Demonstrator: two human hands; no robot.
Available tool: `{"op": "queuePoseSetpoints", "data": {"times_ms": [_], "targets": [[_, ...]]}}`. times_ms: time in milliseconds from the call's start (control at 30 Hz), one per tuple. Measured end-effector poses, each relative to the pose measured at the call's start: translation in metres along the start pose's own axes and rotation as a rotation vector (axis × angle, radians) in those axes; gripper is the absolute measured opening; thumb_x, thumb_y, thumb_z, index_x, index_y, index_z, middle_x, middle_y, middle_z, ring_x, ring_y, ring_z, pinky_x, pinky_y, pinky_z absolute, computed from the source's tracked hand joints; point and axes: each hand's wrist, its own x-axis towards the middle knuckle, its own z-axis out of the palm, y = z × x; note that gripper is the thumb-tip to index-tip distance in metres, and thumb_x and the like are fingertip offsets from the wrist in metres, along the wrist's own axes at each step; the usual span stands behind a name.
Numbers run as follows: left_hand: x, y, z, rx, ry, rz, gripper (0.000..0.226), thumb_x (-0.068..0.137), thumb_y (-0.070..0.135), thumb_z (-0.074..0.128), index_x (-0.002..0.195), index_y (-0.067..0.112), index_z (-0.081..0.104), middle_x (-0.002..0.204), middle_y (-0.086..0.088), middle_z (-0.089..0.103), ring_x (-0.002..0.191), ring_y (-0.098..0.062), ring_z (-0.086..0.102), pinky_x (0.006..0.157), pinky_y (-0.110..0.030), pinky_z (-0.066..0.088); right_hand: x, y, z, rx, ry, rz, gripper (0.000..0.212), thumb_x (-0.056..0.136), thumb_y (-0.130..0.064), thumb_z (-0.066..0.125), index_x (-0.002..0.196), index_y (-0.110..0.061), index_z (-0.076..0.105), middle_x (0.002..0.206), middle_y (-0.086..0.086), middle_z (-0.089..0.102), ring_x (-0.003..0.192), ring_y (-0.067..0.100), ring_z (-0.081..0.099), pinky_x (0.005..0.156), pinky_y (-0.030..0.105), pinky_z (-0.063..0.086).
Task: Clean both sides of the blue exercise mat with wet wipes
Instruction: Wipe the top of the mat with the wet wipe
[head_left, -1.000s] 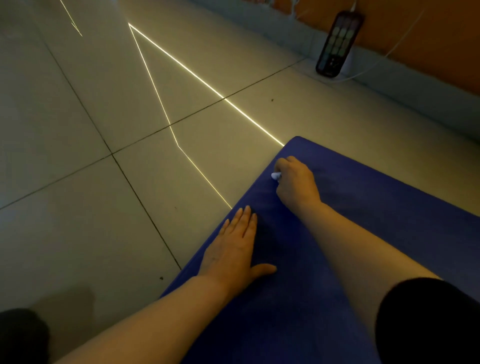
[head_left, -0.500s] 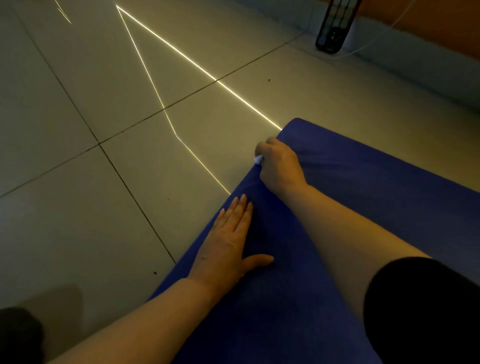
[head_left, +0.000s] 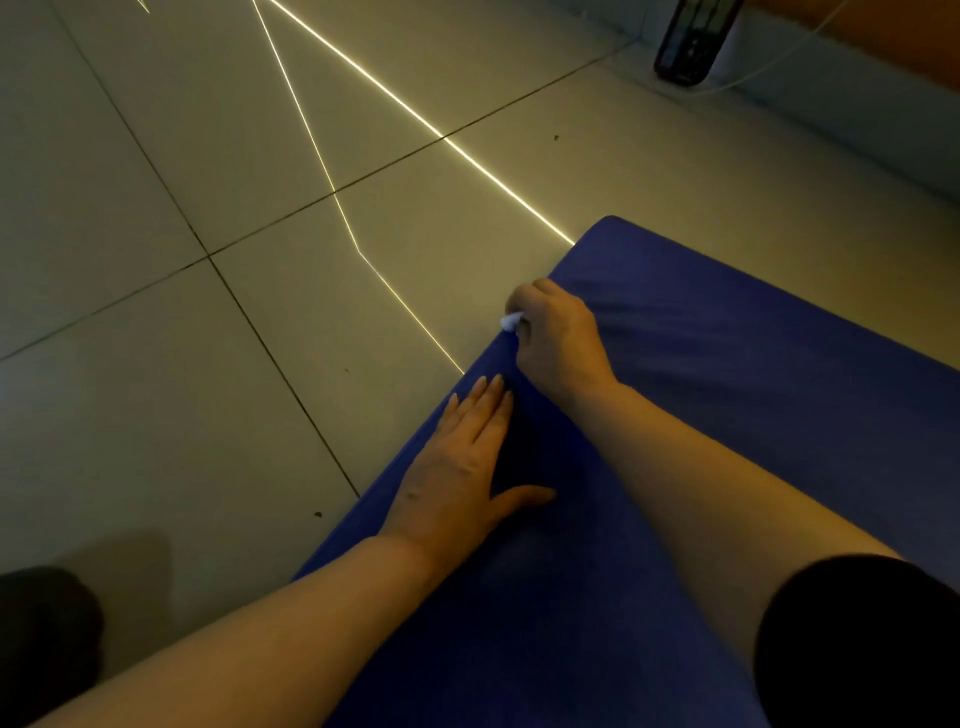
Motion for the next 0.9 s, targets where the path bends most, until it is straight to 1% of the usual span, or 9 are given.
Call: {"op": "queuePoseSetpoints", "data": {"times_ms": [67,133,167,233,367,467,567,767,900], "targets": [[-0.009,-0.005,-0.003,0.061,-0.024,0.015,0.080,0.090,0.063,0.040,0.148,0.027,0.000,0.155,0.014,-0.009,0.143,0.001,-0.011,0.111,-0.013,-0.012,-0.006,0.000,-0.002,0.011,0.004,0.000,0.012,0.085,0.002,0.054,0.079,-0.007,0.058,0.084,0.006,0.057,0.074,0.021,0.054,0.064,0.040,0.049],[-0.027,-0.016,-0.004,0.173,-0.019,0.061,0.077,0.092,0.066,0.027,0.151,0.019,0.015,0.159,0.003,0.010,0.147,-0.008,0.008,0.117,-0.027,0.007,-0.023,0.001,-0.010,0.034,-0.032,-0.036,0.013,0.085,0.001,0.057,0.077,-0.008,0.058,0.082,0.006,0.057,0.072,0.021,0.055,0.062,0.042,0.050],[-0.036,-0.022,-0.004,0.225,-0.013,0.080,0.075,0.095,0.064,0.025,0.151,0.016,0.021,0.159,-0.001,0.018,0.146,-0.012,0.016,0.117,-0.034,0.015,-0.036,0.001,-0.014,0.035,-0.061,-0.061,0.013,0.085,0.001,0.058,0.076,-0.009,0.058,0.082,0.005,0.057,0.071,0.021,0.055,0.061,0.043,0.050],[-0.051,-0.031,0.000,0.273,-0.002,0.091,0.069,0.098,0.059,0.024,0.151,0.014,0.025,0.158,-0.003,0.024,0.146,-0.012,0.019,0.115,-0.041,0.022,-0.059,-0.002,-0.020,0.031,-0.112,-0.105,0.014,0.085,0.002,0.059,0.076,-0.009,0.058,0.083,0.005,0.057,0.071,0.021,0.055,0.061,0.041,0.051],[-0.054,-0.031,0.005,0.311,0.060,0.096,0.066,0.098,0.054,0.031,0.149,0.013,0.030,0.156,-0.005,0.027,0.145,-0.015,0.024,0.115,-0.040,0.024,-0.048,-0.011,-0.012,0.008,-0.088,-0.105,0.013,0.084,0.002,0.059,0.076,-0.008,0.059,0.081,0.006,0.057,0.070,0.021,0.054,0.060,0.037,0.049],[-0.052,-0.032,0.004,0.322,0.046,0.098,0.067,0.097,0.055,0.032,0.149,0.012,0.030,0.156,-0.005,0.027,0.144,-0.016,0.025,0.115,-0.040,0.023,-0.016,-0.018,0.004,0.002,-0.027,-0.023,0.013,0.086,0.001,0.056,0.076,-0.007,0.061,0.082,0.007,0.057,0.072,0.022,0.055,0.060,0.030,0.044],[-0.053,-0.032,0.003,0.322,0.042,0.096,0.068,0.096,0.055,0.033,0.149,0.013,0.030,0.156,-0.004,0.028,0.144,-0.015,0.025,0.115,-0.040,0.022,-0.015,-0.022,0.008,0.029,0.013,0.052,0.012,0.085,0.001,0.057,0.078,-0.007,0.063,0.083,0.006,0.057,0.072,0.020,0.055,0.061,0.033,0.047],[-0.052,-0.033,0.004,0.284,0.076,0.115,0.068,0.094,0.054,0.038,0.148,0.012,0.034,0.154,-0.005,0.031,0.144,-0.016,0.027,0.115,-0.038,0.027,-0.074,-0.023,-0.014,0.088,-0.148,-0.157,0.010,0.084,-0.001,0.062,0.077,-0.007,0.064,0.082,0.004,0.059,0.070,0.017,0.057,0.061,0.034,0.052],[-0.053,-0.034,0.005,0.294,0.082,0.104,0.068,0.094,0.054,0.038,0.147,0.012,0.034,0.153,-0.006,0.032,0.143,-0.017,0.028,0.115,-0.039,0.027,-0.043,-0.034,0.005,0.070,-0.094,-0.103,0.013,0.083,0.001,0.058,0.074,-0.007,0.063,0.081,0.007,0.059,0.069,0.022,0.057,0.059,0.040,0.051]]}}
